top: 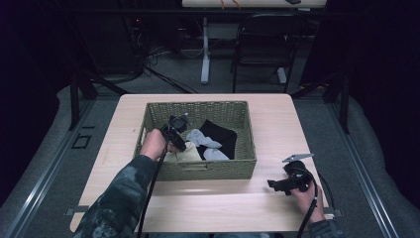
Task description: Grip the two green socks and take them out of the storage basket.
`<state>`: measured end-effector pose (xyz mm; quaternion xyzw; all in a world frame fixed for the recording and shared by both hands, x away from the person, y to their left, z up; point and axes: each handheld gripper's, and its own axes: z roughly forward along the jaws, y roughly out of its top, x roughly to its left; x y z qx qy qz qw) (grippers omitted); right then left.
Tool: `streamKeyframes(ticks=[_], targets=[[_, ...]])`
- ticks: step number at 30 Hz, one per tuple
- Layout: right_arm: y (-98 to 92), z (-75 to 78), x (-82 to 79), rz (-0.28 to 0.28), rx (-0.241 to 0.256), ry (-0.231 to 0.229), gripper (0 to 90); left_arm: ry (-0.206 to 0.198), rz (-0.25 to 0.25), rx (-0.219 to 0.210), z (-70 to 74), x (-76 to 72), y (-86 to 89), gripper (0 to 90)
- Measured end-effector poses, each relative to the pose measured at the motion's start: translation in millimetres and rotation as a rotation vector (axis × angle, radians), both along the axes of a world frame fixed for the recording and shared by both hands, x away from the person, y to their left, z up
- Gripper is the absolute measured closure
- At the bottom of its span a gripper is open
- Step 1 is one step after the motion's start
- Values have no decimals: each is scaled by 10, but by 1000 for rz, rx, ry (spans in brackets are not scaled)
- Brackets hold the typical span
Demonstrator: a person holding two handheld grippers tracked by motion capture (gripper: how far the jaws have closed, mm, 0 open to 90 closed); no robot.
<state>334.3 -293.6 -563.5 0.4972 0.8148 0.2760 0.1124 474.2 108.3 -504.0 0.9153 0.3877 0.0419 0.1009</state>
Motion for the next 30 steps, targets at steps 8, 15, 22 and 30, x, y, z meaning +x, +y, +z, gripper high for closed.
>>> streamKeyframes(ticks=[8, 15, 22, 30], targets=[[-12, 0, -16, -2, 14, -1, 76, -12, -11, 10, -28, -21, -2, 857], [-16, -3, -18, -7, 12, -2, 76, -56, -30, -4, 126, -83, -18, 864], [-25, -4, -20, -4, 10, 1, 76, -88, -39, -60, 365, -138, 32, 864], [-17, -3, -20, -7, 9, 5, 76, -143, -61, -106, 799, -230, 93, 862]])
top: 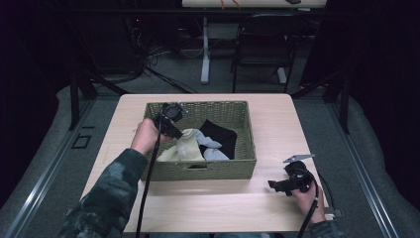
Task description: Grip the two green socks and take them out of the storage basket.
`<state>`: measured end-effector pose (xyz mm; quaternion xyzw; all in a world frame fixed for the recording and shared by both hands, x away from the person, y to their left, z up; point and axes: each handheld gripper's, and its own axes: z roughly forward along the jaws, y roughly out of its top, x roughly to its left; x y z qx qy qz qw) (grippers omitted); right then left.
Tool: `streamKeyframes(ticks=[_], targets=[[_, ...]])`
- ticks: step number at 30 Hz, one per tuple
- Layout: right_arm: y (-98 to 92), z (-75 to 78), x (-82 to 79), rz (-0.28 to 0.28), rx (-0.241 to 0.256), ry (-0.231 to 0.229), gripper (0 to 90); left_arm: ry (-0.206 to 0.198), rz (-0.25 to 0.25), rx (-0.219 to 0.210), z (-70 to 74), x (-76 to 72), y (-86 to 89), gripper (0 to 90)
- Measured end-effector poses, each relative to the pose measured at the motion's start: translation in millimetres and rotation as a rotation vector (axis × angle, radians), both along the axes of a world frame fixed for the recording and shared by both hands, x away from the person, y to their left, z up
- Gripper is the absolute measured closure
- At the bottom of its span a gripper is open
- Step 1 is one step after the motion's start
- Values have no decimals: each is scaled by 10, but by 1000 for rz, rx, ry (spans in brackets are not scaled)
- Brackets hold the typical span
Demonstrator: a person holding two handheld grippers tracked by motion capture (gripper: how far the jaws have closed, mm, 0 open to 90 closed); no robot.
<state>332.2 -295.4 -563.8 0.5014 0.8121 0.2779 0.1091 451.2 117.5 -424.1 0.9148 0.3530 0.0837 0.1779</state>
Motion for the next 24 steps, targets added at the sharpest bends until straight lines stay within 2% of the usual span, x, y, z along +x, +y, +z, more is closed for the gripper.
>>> streamKeyframes(ticks=[7, 13, 18, 24], targets=[[12, -6, 5, 5, 7, 1, 76, -59, -25, -8, 398, -107, 1, 863], [19, -8, 4, 3, 6, 0, 76, -111, -20, 4, 689, -139, 39, 863], [20, -8, 8, 8, 5, 2, 76, -133, -7, 4, 805, -144, 82, 864], [18, -12, 8, 3, 5, 0, 76, -143, 4, 28, 940, -134, 157, 864]])
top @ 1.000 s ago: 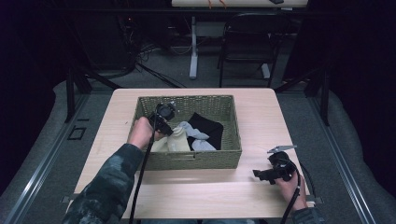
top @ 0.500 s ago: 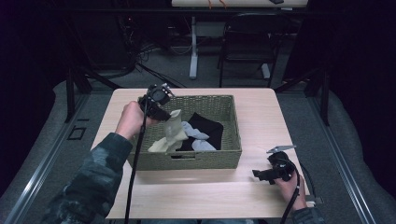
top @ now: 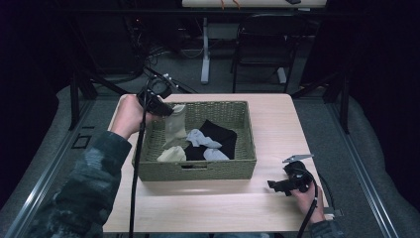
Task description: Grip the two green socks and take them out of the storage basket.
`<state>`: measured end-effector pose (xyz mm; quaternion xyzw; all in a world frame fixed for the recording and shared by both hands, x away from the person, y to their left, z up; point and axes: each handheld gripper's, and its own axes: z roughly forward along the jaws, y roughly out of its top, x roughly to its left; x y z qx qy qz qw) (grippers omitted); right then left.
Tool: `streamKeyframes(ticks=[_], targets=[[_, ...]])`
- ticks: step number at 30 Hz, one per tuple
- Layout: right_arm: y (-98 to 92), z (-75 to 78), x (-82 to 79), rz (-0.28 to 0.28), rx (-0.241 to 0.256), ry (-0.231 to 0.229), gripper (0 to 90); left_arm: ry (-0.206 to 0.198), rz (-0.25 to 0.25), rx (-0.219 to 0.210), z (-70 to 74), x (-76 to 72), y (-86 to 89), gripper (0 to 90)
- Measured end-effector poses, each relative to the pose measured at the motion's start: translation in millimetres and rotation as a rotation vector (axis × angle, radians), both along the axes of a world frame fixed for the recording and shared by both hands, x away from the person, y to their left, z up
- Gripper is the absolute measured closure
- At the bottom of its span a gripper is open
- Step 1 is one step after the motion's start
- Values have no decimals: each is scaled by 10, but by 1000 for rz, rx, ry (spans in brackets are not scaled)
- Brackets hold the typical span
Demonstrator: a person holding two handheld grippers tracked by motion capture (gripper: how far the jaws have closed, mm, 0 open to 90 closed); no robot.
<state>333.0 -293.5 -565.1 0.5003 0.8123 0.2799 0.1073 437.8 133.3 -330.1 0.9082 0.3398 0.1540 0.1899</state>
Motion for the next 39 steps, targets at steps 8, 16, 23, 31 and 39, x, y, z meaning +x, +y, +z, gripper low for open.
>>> streamKeyframes(ticks=[8, 16, 23, 31, 39], targets=[[3, 3, -1, 0, 2, 7, 76, -21, 29, 3, 147, 18, 117, 865], [2, 0, 0, 1, 1, 3, 76, -61, 77, -2, 364, 19, 263, 865], [-1, -2, 1, 0, 0, 2, 76, -103, 124, -21, 590, 5, 463, 865], [1, -1, 0, 0, -1, 3, 76, -147, 202, -32, 739, -68, 802, 865], [10, -3, 4, 4, -2, 8, 76, -155, 284, -26, 750, -146, 1180, 865]])
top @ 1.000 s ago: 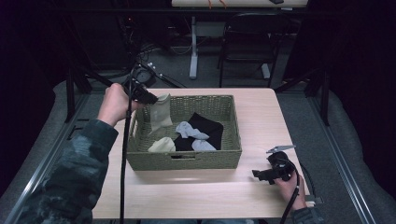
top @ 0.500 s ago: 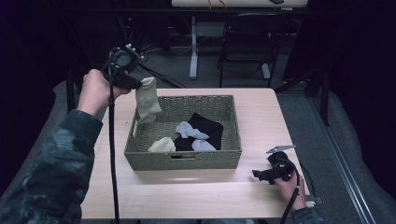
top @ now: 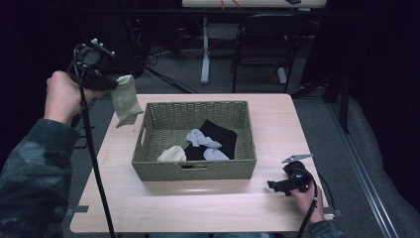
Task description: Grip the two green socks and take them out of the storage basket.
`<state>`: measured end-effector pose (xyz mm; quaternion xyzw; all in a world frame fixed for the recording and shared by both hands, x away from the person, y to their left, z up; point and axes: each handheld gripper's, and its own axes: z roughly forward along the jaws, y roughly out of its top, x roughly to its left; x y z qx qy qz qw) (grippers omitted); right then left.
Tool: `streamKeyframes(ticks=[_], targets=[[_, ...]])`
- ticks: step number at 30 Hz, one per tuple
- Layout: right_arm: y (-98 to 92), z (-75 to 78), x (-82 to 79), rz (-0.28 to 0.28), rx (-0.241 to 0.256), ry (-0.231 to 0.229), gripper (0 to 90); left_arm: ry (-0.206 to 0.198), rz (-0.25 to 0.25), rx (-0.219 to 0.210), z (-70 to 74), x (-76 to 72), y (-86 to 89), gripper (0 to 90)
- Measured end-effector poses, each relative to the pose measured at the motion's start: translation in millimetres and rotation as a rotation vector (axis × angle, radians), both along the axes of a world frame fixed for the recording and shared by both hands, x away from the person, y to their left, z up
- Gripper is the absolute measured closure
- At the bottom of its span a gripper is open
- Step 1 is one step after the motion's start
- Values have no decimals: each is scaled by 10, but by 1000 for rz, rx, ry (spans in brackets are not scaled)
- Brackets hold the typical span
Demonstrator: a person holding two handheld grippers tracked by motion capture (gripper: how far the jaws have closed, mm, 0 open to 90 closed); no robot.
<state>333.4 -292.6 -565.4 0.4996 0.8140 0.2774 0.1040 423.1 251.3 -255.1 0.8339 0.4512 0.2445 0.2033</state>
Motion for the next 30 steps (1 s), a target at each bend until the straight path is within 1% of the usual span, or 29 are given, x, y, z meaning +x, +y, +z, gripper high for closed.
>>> streamKeyframes(ticks=[5, 6, 7, 9, 10, 11, 12, 13, 14, 20, 21, 24, 26, 30], targets=[[6, -4, 1, 0, -5, -2, 76, 18, 39, 2, -128, -9, 190, 865], [8, -5, 1, 0, 0, -2, 76, 18, 48, -4, -157, -7, 232, 865], [8, -5, 1, 0, -1, -2, 76, 24, 56, -12, -189, -2, 274, 865], [6, -6, 2, 0, 0, -2, 76, 37, 72, -15, -258, 7, 346, 865], [3, -7, 5, -2, -14, -3, 76, 41, 81, -24, -295, 10, 375, 864], [4, -7, 4, -3, -14, -3, 76, 47, 87, -23, -331, 12, 401, 865], [4, -7, 5, -1, -14, -2, 76, 63, 95, -28, -403, 18, 448, 865], [4, -7, 5, -1, -14, -2, 76, 63, 95, -28, -403, 18, 448, 865], [5, -7, 5, -1, -15, -2, 76, 65, 102, -35, -445, 20, 465, 865], [5, -6, 5, 0, -16, -1, 76, 109, 117, -44, -688, 48, 539, 864], [10, -9, 5, 1, -2, 0, 76, 117, 119, -48, -729, 55, 548, 865], [12, -9, 4, 2, 0, 0, 76, 139, 123, -56, -860, 72, 564, 865], [6, -9, 6, 0, -15, -1, 76, 153, 127, -56, -940, 82, 575, 864], [5, -9, 6, 0, -15, -1, 76, 176, 136, -67, -1108, 92, 591, 864]])
